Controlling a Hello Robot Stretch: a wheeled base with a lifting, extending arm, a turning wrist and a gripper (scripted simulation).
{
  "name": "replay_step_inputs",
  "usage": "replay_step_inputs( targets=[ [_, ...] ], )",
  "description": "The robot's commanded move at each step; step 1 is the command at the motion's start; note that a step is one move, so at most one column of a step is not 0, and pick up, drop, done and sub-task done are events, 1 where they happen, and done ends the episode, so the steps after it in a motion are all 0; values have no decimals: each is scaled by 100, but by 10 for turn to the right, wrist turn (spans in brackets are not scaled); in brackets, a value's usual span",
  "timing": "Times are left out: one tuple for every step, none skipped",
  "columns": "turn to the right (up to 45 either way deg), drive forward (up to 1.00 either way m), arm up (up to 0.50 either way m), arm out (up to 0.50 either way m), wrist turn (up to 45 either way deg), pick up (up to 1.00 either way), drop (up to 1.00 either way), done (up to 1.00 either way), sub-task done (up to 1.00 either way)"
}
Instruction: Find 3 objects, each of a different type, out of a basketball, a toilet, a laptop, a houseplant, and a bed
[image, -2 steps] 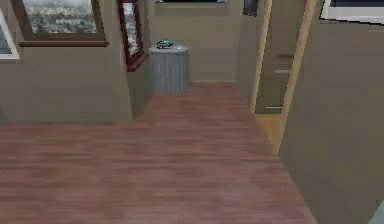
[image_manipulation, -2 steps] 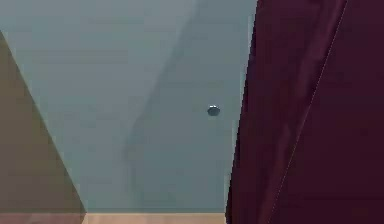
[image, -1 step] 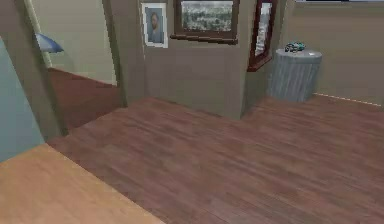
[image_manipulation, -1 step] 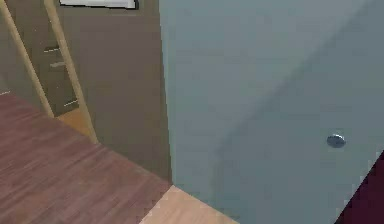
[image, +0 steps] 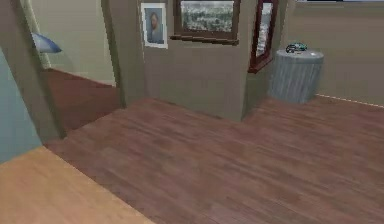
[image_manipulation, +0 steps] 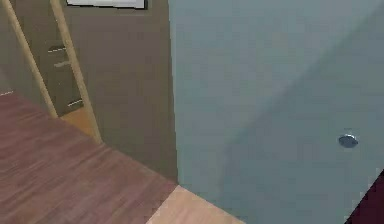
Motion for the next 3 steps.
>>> replay_step_inputs(
  targets=[
    [420,0,0,0,0,0,0,0,0],
    [0,100,0,0,0,0,0,0,0],
    [0,100,0,0,0,0,0,0,0]
  ],
)
